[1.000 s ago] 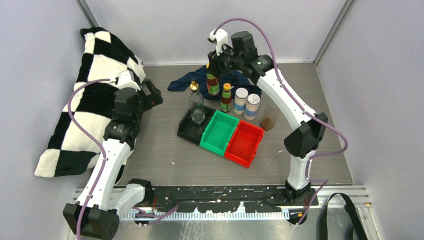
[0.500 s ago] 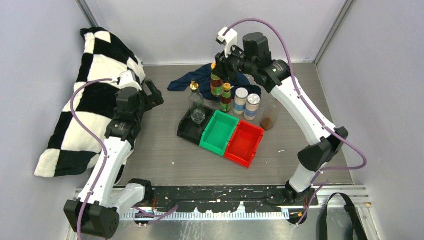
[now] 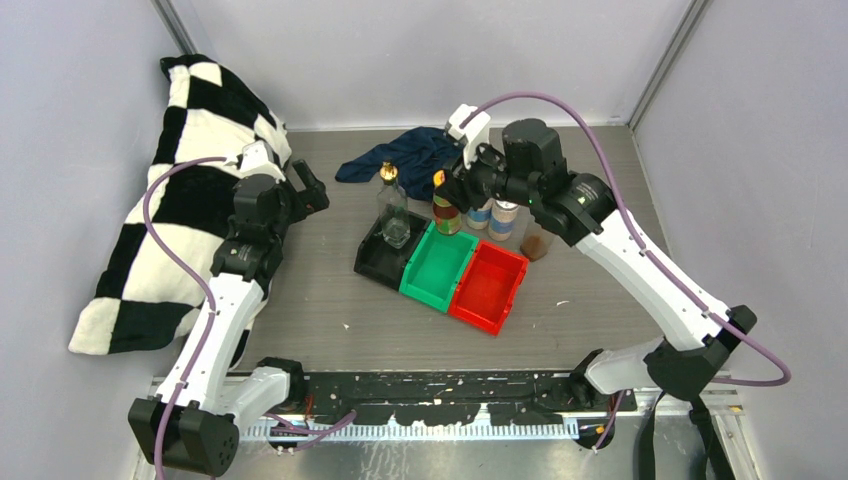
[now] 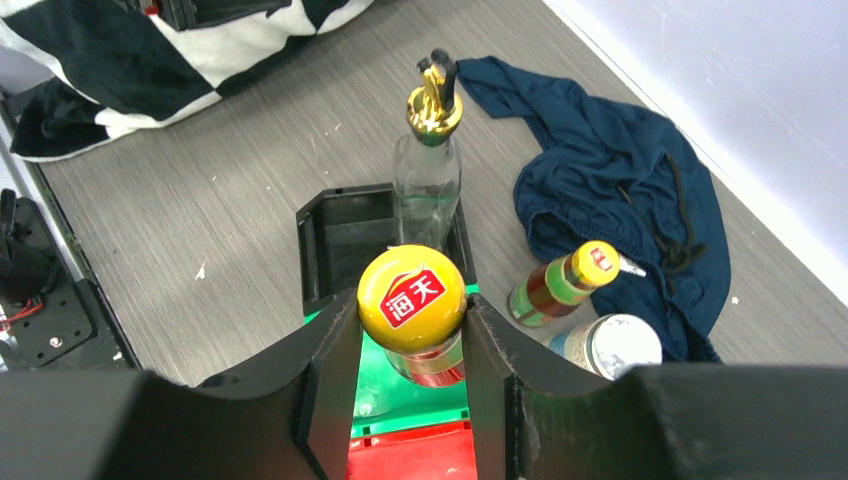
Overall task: Organize the condiment bottles
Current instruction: Place the bottle in the storage box.
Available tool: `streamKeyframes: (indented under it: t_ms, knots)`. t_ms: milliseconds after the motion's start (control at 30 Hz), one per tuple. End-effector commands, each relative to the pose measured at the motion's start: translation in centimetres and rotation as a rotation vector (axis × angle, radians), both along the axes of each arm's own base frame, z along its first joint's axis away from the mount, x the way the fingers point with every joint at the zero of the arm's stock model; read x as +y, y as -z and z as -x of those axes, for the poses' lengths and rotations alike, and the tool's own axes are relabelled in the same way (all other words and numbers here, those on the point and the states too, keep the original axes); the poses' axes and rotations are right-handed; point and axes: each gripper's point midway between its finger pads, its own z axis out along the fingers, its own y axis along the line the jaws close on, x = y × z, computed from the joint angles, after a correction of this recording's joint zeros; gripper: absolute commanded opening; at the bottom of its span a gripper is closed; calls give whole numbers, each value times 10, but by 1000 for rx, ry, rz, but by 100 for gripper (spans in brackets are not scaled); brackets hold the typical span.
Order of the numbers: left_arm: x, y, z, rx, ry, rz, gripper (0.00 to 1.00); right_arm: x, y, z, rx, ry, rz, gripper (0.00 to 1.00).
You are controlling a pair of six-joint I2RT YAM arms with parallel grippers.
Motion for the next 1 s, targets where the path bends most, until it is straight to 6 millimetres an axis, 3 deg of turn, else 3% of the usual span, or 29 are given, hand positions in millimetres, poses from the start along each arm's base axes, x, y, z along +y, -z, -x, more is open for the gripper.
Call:
streamKeyframes:
  t_ms: [0,367,967]
  knots:
    - [-3,-13,-5,-57,9,30,99,-3,-53,4,-155,40,-148,1]
    - [-4,-15,-4,-62,12,35,99,5,-16,17,-114,44,-137,1]
    - [-3,-13,-4,-58,10,32,99,13,16,7,-94,58,-125,1]
